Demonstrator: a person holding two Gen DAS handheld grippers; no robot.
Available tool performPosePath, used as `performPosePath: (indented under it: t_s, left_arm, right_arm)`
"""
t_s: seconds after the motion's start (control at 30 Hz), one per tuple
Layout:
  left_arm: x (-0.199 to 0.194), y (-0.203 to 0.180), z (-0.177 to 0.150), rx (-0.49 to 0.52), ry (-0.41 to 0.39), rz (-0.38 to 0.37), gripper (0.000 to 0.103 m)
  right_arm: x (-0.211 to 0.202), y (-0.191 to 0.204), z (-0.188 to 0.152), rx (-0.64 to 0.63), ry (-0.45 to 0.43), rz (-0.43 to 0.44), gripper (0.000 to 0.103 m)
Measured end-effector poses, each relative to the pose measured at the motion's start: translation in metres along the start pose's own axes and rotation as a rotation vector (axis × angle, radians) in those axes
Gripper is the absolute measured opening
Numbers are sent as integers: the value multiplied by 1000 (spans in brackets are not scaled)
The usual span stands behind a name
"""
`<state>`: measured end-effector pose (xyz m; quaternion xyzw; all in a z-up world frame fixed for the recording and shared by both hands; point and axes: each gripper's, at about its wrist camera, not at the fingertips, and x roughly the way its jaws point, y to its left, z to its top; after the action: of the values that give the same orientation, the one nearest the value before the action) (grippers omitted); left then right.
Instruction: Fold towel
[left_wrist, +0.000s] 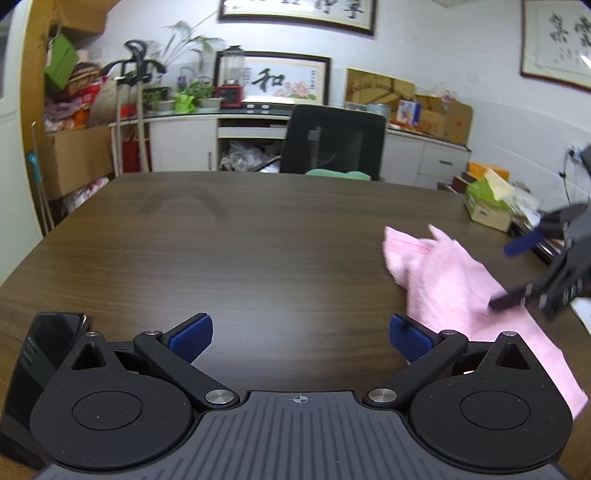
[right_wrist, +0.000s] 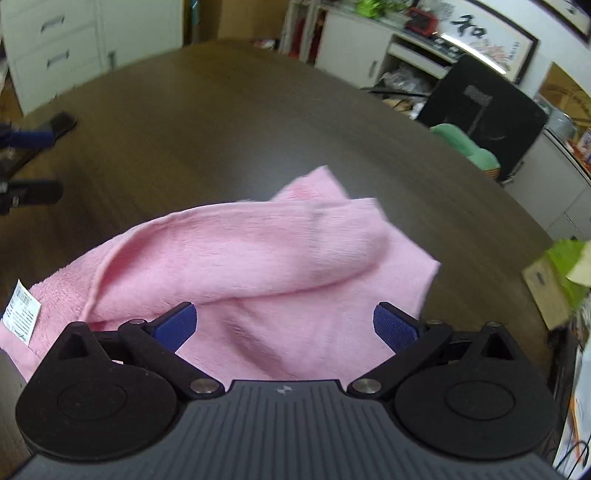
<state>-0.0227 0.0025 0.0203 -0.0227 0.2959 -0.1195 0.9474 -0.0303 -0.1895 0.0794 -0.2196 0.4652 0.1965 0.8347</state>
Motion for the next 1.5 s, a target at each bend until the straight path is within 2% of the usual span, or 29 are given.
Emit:
performPosePath:
  t_s: [0.07,0.1,0.13,0.23,0.33,0.37,0.43,0.5,0.53,0.63,0.67,0.8,0.83,0.9,0.97,1.2,1.23,1.3,1.33,1.37,1.4,1.43,1.5]
  left_arm:
    - [-8,11,3,-25,-3,13,103]
    - [-12,16,2,-38,-10,21,103]
    - [-18,23,2,-59,-23,32,103]
    - [-39,43,3,-125,-70,60,103]
    - [-63,61,0,-173,-112,79,103]
    - [-68,65,-1,-174,-109,81,103]
    - [-69,65,-1,-153,-86,57,103]
    - [-65,59,0,-124,-63,12,103]
    - [-63,57,1,-109,-52,-10,103]
    - [-54,41,4,-51,-21,-90,103]
    - [-49,27,7,-8,-10,-144,103]
    - [-28,-26,9,129,15,-290,103]
    - [-19,-46,6,197,21,-346,103]
    - [-8,-63,1,243,43,-361,103]
    - [6,-81,-8,298,77,-374,103]
    - [32,-70,-28,291,169,-351,103]
    - [32,-68,-28,297,170,-349,103]
    - [31,-65,-30,310,170,-344,103]
    - [29,-66,-32,327,164,-338,103]
    - [27,-68,-34,342,158,-333,103]
    - [27,-69,-35,354,153,-328,103]
    - [26,-70,-37,365,148,-324,103]
    - [25,-73,-38,379,141,-316,103]
  right_arm:
    - [17,32,20,-96,58,-37,103]
    - [22,47,34,-120,34,-43,103]
    - [21,54,48,-108,-13,-14,103]
    - [12,62,80,-21,-204,121,103]
    - [8,54,100,112,-326,331,103]
    - [7,52,101,127,-339,360,103]
    - [5,46,98,125,-334,369,103]
    - [3,32,90,166,-295,332,103]
    - [2,19,82,216,-267,327,103]
    - [4,-26,51,443,-195,387,103]
    - [6,-45,37,531,-176,397,103]
    - [20,-88,6,726,-158,433,103]
    - [24,-95,2,762,-160,448,103]
    - [34,-104,-5,805,-163,480,103]
    - [44,-104,-5,801,-143,459,103]
    - [66,-90,2,731,-82,360,102]
    - [67,-86,4,713,-82,353,98]
    - [68,-79,8,679,-75,310,72]
    - [68,-72,11,644,-65,284,41]
    - [66,-66,14,613,-56,263,25]
    - [64,-62,16,595,-55,241,23]
    - [61,-56,20,568,-63,211,15]
    - [53,-46,28,516,-82,194,11]
